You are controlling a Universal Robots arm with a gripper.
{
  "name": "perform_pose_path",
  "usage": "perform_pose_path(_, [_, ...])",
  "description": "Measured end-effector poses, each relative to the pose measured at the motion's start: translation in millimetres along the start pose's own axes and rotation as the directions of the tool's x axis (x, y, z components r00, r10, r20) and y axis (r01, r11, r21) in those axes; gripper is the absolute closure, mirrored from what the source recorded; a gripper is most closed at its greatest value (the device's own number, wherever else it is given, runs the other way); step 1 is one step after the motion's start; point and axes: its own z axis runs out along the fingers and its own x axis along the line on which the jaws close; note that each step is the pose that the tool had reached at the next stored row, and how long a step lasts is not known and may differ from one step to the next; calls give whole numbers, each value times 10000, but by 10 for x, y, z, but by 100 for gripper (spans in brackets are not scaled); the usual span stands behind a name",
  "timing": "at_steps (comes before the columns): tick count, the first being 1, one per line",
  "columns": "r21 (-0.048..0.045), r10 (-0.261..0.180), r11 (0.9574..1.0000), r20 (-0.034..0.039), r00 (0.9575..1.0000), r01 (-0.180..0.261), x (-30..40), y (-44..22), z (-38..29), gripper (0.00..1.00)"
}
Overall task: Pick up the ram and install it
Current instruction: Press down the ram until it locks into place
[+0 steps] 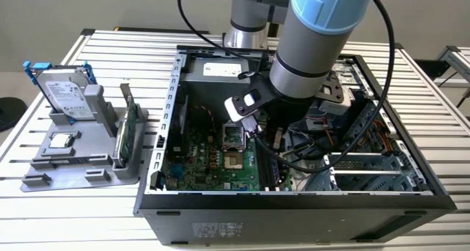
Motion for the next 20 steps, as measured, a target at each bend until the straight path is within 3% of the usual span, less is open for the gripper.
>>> perform_pose_path(6, [38, -594, 9982, 14, 9982, 594, 0, 0, 6, 100])
perform_pose_path(12, [52, -746, 9972, 19, 9972, 746, 0, 4, 6, 100])
perform_pose_path(20, [61, -801, 9968, 20, 9968, 800, 24, 126, 12, 100])
